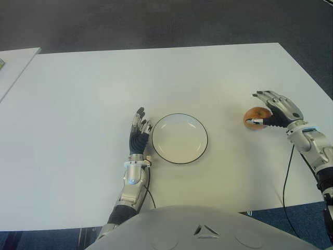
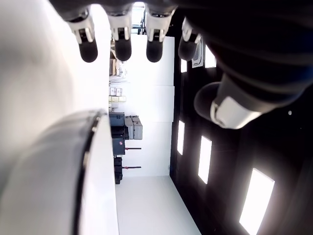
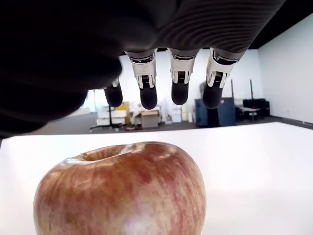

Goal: Put the apples into the plate.

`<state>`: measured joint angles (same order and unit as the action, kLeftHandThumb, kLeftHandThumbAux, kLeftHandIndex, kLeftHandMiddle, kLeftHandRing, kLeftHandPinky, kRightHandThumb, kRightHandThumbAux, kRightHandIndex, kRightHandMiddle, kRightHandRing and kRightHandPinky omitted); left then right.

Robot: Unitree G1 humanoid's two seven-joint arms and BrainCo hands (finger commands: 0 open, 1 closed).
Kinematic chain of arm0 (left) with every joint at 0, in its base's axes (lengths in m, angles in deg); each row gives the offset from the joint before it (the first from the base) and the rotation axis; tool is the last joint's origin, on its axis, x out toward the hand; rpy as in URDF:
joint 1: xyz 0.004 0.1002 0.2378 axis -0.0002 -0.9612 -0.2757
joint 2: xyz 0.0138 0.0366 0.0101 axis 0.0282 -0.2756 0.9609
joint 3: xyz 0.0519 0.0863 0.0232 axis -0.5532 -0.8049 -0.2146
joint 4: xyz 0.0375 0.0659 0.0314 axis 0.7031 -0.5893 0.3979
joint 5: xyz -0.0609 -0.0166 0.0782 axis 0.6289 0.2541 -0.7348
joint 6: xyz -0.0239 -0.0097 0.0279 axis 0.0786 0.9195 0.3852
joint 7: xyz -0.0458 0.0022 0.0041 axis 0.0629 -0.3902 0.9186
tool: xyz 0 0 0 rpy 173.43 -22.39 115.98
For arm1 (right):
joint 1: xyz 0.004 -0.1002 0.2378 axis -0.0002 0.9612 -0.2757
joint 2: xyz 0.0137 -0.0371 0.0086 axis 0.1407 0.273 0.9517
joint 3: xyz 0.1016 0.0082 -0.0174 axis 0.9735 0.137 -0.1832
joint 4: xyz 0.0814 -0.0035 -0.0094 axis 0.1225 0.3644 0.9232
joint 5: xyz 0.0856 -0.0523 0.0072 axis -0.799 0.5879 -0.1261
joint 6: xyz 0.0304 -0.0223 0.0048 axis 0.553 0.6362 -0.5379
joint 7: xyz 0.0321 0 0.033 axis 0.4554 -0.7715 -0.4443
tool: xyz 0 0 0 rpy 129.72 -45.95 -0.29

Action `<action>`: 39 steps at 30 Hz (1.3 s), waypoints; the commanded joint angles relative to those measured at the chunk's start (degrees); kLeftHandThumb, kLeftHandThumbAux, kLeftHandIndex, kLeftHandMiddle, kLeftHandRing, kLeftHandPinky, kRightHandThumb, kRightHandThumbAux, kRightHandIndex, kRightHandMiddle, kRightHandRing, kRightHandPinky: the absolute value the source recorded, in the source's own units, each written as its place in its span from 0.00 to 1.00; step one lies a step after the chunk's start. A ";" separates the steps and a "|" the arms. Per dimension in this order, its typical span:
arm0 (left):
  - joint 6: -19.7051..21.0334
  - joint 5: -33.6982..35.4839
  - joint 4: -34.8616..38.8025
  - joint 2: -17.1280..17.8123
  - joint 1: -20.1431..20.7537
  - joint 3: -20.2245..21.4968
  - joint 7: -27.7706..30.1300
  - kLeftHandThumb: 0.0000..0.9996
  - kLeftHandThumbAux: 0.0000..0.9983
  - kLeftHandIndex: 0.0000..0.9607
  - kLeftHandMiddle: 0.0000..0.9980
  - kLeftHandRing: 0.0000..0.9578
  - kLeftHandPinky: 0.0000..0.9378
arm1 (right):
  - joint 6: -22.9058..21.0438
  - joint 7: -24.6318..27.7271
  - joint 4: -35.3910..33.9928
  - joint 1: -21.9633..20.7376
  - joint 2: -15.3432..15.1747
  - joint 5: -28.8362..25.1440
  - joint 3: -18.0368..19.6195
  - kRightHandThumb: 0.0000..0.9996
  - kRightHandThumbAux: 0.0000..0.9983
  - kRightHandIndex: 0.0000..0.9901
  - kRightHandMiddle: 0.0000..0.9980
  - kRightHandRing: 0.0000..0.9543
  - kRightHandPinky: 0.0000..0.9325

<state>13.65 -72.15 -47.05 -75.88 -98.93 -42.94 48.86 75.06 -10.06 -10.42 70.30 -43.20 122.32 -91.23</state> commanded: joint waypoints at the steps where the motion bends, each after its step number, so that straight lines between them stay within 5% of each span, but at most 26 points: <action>1: 3.06 0.75 -8.02 -3.06 -3.29 1.19 -0.15 0.01 0.58 0.05 0.06 0.05 0.02 | 0.89 -0.72 2.65 -1.03 0.64 -0.37 -1.95 0.22 0.34 0.00 0.00 0.00 0.00; 39: 2.28 1.38 -8.40 -3.05 -3.28 1.67 0.55 0.01 0.59 0.05 0.07 0.05 0.02 | 2.52 -9.80 24.58 -12.47 7.72 -0.34 -13.09 0.25 0.39 0.00 0.00 0.00 0.04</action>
<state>13.62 -71.85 -47.74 -75.83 -98.29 -42.23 48.85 76.83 -20.32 12.01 57.96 -37.36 122.01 -102.77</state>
